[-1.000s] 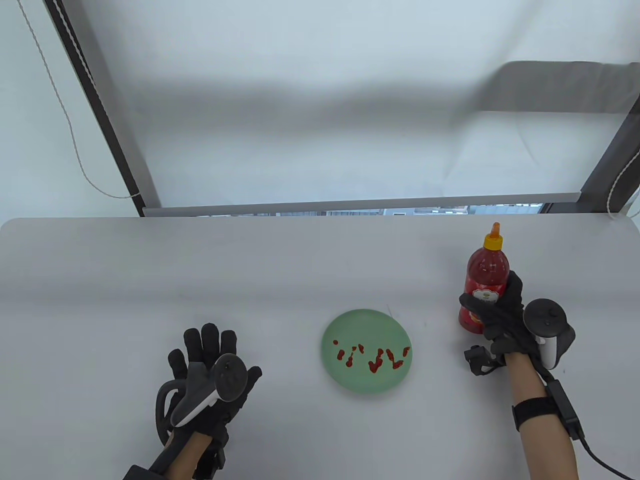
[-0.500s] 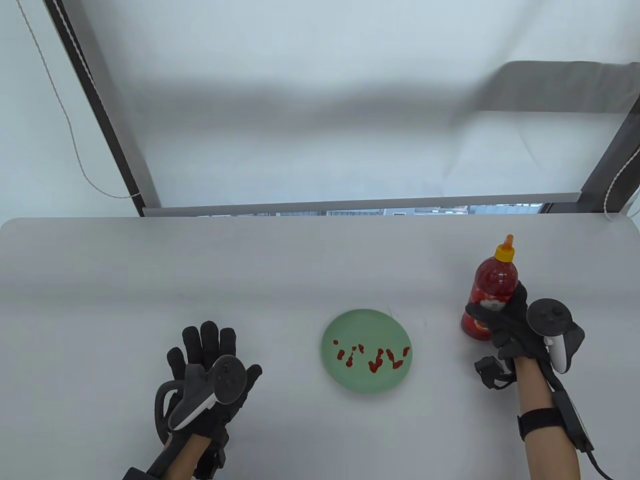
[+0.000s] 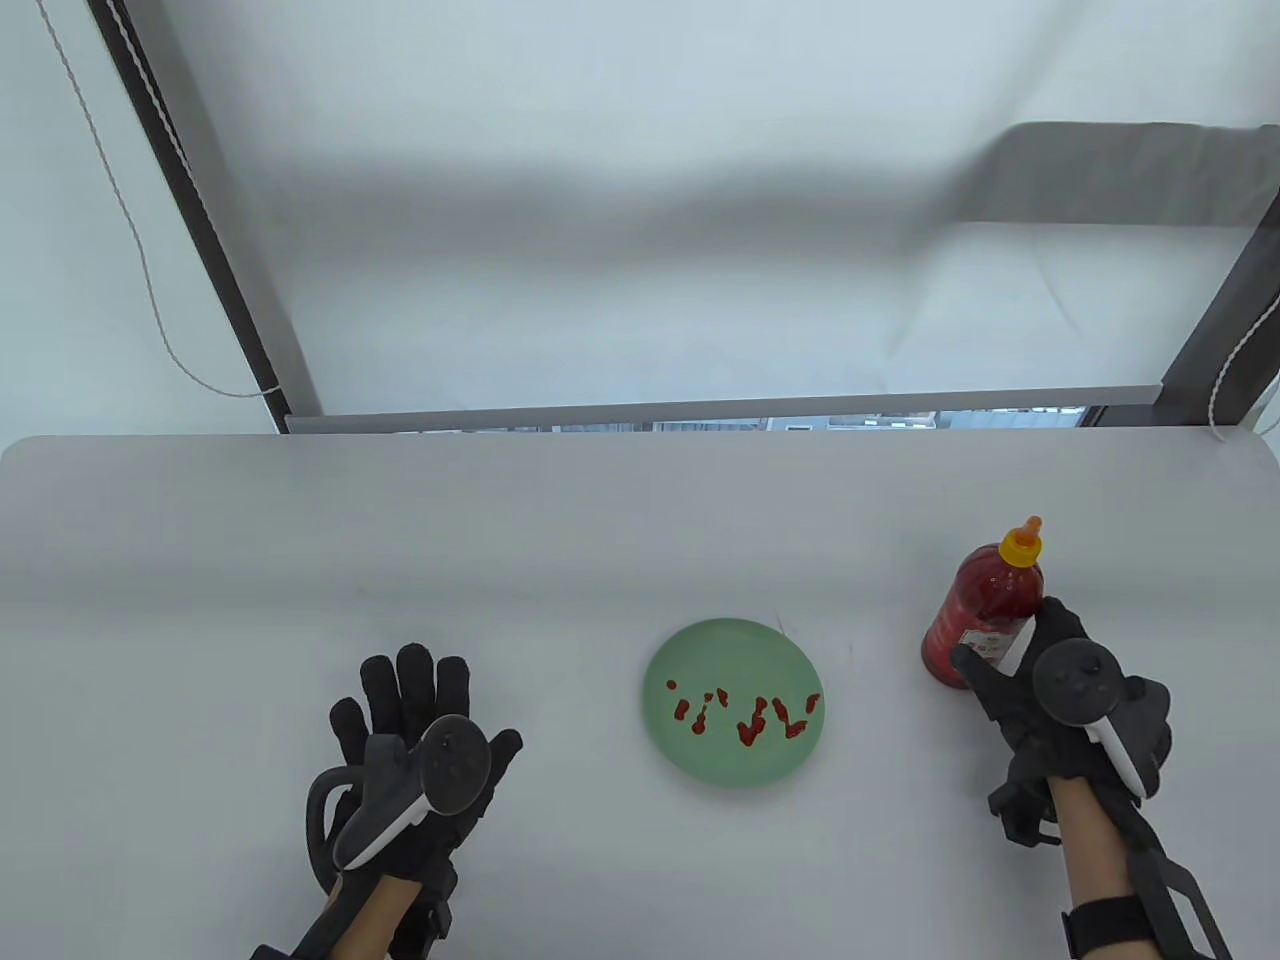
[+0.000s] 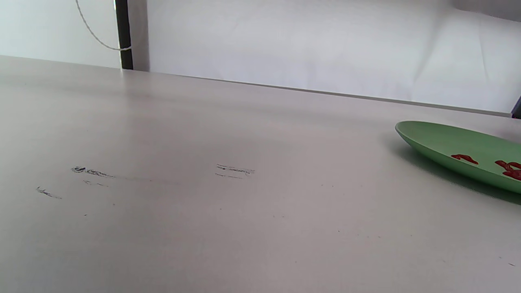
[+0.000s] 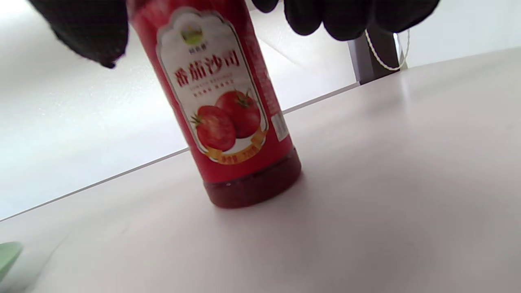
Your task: Squeeze ketchup bottle to draw patterns on plate
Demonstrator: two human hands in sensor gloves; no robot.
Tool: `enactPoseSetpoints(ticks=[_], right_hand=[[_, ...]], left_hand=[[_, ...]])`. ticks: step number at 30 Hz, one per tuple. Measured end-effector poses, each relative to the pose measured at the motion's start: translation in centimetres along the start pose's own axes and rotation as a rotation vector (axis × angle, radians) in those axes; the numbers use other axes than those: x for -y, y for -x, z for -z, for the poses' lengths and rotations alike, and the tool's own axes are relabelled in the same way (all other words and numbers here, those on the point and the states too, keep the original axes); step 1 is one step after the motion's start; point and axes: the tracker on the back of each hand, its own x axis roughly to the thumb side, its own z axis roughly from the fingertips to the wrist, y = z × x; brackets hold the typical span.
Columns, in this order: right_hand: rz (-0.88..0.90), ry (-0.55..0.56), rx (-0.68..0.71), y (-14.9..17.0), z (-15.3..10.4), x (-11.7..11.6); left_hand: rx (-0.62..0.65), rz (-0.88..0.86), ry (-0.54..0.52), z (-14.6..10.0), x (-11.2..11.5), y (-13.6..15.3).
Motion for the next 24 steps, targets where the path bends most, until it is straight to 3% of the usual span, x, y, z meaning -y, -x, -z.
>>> enactPoseSetpoints(ticks=[5,9,11,19,24], right_hand=[[-0.031,-0.018,0.144,-2.0,-6.0,2.5],[-0.074,0.049,0.332,-2.7,-10.7,2.5],[-0.1,0.052,0.354,-2.2,-10.8,2.0],[-0.219,-0.186,0.287,-0.1,-9.4,-0.2],[-0.255,-0.211,0.299,-0.5,-9.5,-0.8]], left_hand=[[-0.004,0.002,0.006,0.2,0.3,0.1],[0.006,0.0,0.02,0.3,0.4,0.0],[0.012,0.004,0.026,0.4,0.4,-0.1],[0.023,0.031,0.001,0.4,0.3,-0.2],[0.011,0.026,-0.001,0.4,0.3,-0.1]])
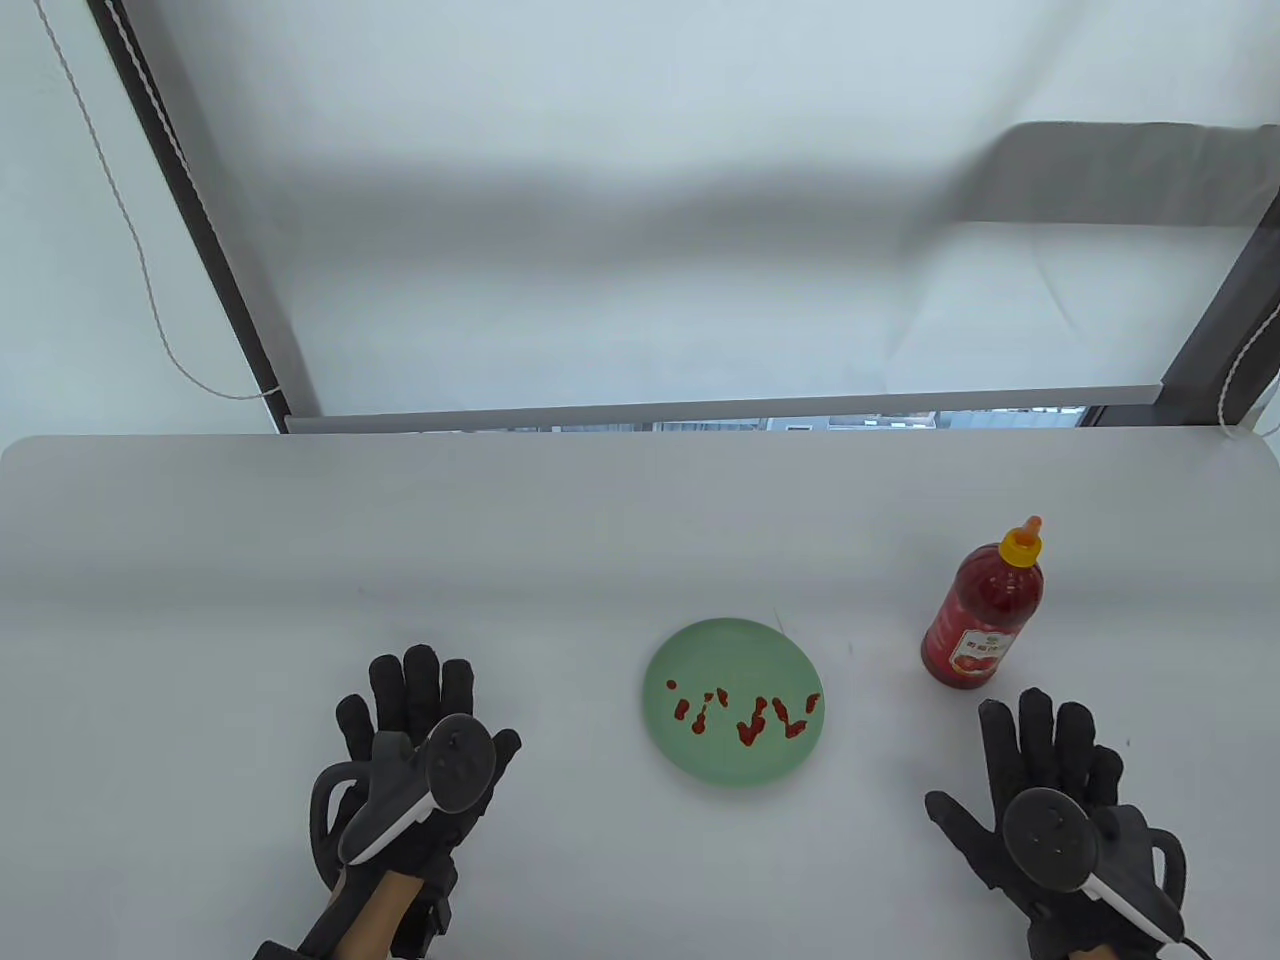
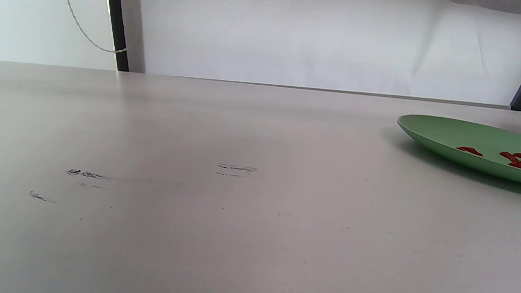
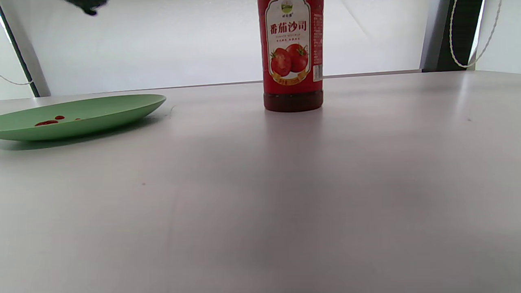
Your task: Squeeze ketchup bottle to draw patterns on plate
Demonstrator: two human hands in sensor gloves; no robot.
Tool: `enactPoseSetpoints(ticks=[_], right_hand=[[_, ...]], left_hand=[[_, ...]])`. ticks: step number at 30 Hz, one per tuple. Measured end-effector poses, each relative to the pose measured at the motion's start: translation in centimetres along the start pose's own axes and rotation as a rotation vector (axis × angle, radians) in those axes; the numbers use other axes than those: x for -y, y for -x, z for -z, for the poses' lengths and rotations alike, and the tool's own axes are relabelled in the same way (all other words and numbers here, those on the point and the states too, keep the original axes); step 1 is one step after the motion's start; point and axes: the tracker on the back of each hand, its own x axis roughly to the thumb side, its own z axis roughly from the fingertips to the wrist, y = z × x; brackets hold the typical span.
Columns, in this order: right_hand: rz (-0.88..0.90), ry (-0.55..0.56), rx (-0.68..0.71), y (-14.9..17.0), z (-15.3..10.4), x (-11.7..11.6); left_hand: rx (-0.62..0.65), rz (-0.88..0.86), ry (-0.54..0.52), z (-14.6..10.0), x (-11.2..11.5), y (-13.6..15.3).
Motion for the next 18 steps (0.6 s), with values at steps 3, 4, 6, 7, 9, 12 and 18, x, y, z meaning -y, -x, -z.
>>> enactPoseSetpoints(ticks=[3,4,6,7,9,12,18], right_hand=[[0.001,0.01,0.004,-0.03,-0.09,-0.05],[0.001,0.012,0.005,-0.02,-0.09,-0.05],[0.02,0.011,0.007,-0.02,-0.05,-0.1],[0.021,0.017,0.007,-0.03,-0.05,-0.14],[0.012,0.027,0.012,-0.08,-0.08,-0.11],[0.011,0.033,0.011,-0.1,-0.07,-0.16],[0.005,0.03,0.014,-0.24,-0.09,-0.11]], left_hand=[[0.0,-0.01,-0.004,-0.03,-0.1,0.05],[0.001,-0.013,-0.003,-0.02,-0.11,0.07],[0.003,-0.013,0.0,-0.02,-0.08,0.05],[0.006,-0.009,0.003,-0.06,-0.1,0.02],[0.009,-0.004,0.006,-0.13,-0.1,-0.05],[0.013,0.001,0.005,-0.14,-0.11,-0.15],[0.013,-0.003,0.004,-0.16,-0.18,-0.1]])
